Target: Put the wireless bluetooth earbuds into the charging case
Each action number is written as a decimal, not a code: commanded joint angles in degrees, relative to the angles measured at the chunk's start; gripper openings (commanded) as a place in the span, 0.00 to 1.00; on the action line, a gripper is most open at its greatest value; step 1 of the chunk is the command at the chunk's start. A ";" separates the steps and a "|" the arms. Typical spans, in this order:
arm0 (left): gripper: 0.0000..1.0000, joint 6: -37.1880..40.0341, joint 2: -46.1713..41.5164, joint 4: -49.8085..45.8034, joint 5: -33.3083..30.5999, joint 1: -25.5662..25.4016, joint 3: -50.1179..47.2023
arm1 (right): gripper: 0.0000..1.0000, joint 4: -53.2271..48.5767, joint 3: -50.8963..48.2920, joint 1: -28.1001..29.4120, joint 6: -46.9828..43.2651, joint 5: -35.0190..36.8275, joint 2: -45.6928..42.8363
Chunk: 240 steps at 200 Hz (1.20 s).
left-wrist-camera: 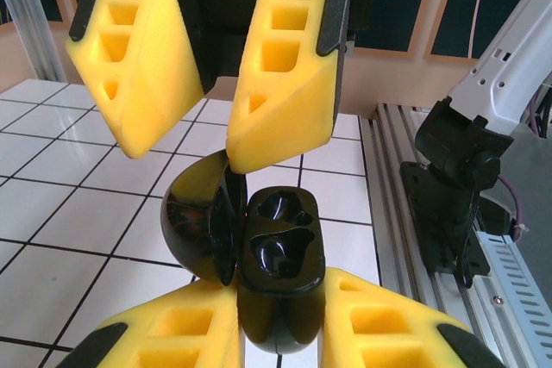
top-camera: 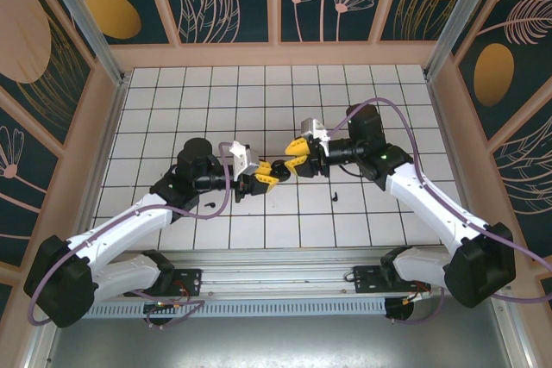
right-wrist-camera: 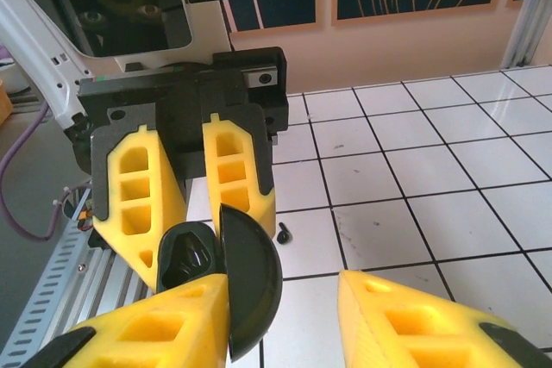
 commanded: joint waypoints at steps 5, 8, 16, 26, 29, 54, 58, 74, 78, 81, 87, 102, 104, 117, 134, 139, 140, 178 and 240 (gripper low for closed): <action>0.21 -2.33 -1.37 5.79 0.85 -0.25 -2.20 | 0.40 3.41 -0.86 -0.59 3.00 1.47 -1.96; 0.21 -2.80 -1.27 6.48 0.66 -0.24 -2.63 | 0.41 3.76 -0.97 -0.66 3.36 1.33 -2.13; 0.22 -4.06 -1.19 8.43 0.32 -0.25 -3.55 | 0.43 4.55 -1.27 -0.72 4.26 0.73 -2.56; 0.21 -5.91 -0.94 11.30 -0.42 -0.23 -4.98 | 0.44 5.20 -1.38 -0.81 5.38 0.18 -2.91; 0.21 -6.41 -0.85 12.23 -0.62 -0.24 -5.34 | 0.45 5.29 -1.38 -0.88 5.66 0.09 -2.99; 0.21 -9.72 0.32 17.62 -1.70 -0.18 -7.73 | 0.47 4.52 -1.49 -1.19 7.09 0.38 -3.97; 0.21 -10.02 0.54 18.03 -1.83 -0.25 -7.86 | 0.47 4.34 -1.62 -1.35 7.30 0.50 -4.06; 0.21 -10.26 1.50 18.64 -2.04 -0.25 -8.14 | 0.48 4.33 -2.48 -1.73 9.05 2.48 -4.75; 0.21 -10.26 1.72 18.65 -2.18 -0.25 -8.12 | 0.48 4.35 -2.69 -1.87 9.68 3.36 -4.90; 0.21 -10.25 1.85 18.65 -2.20 -0.21 -8.09 | 0.48 4.24 -2.80 -2.00 10.16 4.02 -4.97; 0.21 -10.27 2.11 18.65 -2.22 -0.24 -8.12 | 0.48 3.96 -3.08 -2.14 11.00 5.17 -5.09; 0.21 -10.34 2.62 18.91 -2.70 -0.23 -8.26 | 0.48 3.17 -3.82 -2.82 13.68 7.69 -5.26; 0.21 -10.48 2.66 18.98 -2.85 -0.23 -8.24 | 0.48 3.00 -3.88 -2.90 14.29 8.01 -5.30; 0.21 -10.61 2.90 18.91 -3.32 -0.22 -8.23 | 0.46 1.76 -4.53 -3.68 17.12 10.00 -5.31; 0.21 -10.62 2.96 18.53 -3.78 -0.21 -8.17 | 0.45 -0.17 -5.59 -5.49 20.80 9.97 -5.07; 0.21 -10.61 2.86 18.35 -3.87 -0.18 -8.23 | 0.45 -0.69 -6.04 -6.09 21.97 10.20 -5.07; 0.21 -10.61 2.86 18.32 -3.93 -0.17 -8.23 | 0.45 -0.75 -6.08 -6.19 22.18 10.35 -5.06; 0.21 -9.79 2.76 16.44 -4.71 -0.25 -7.75 | 0.46 -10.30 -6.42 -8.15 37.68 25.43 -4.33; 0.22 -9.46 3.64 15.92 -4.10 -0.17 -7.26 | 0.45 -23.64 -7.66 -8.10 46.19 40.86 -2.15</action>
